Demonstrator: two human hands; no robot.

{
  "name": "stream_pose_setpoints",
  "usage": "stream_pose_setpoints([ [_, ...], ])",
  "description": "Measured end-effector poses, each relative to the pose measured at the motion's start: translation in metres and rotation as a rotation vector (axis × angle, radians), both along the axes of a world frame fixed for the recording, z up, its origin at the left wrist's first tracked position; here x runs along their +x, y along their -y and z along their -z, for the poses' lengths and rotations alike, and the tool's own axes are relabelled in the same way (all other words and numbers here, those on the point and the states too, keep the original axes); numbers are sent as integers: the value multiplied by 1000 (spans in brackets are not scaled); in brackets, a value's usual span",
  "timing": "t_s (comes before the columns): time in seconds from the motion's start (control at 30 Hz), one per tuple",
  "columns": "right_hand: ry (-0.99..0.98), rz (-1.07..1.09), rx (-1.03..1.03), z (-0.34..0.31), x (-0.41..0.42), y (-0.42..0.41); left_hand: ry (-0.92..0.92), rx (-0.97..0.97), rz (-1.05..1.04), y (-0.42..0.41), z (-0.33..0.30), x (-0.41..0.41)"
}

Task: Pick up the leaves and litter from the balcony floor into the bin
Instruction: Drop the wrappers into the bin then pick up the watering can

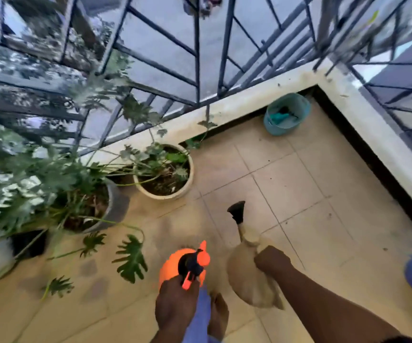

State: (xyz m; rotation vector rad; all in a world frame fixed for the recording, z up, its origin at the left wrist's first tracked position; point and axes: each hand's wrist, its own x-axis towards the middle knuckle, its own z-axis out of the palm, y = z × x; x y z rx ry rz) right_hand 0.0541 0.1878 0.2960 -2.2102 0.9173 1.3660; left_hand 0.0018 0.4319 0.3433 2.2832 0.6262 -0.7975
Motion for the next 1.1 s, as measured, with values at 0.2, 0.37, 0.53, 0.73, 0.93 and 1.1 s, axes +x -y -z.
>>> stream_pose_setpoints([
  [0.2,-39,231,127,12,70,55,-155,64,42,48,41,93],
  [0.37,14,558,133,5,123,84,-199,0,35,67,58,165],
  [0.53,0,602,88,24,192,99,-196,-50,-15,92,70,234],
  [0.73,228,576,82,78,250,119,-123,-175,-169,121,118,303],
  [0.93,437,631,98,129,307,125,-33,-220,-301,147,180,361],
  [1.1,502,550,104,164,346,139,40,-273,-454,167,220,392],
])
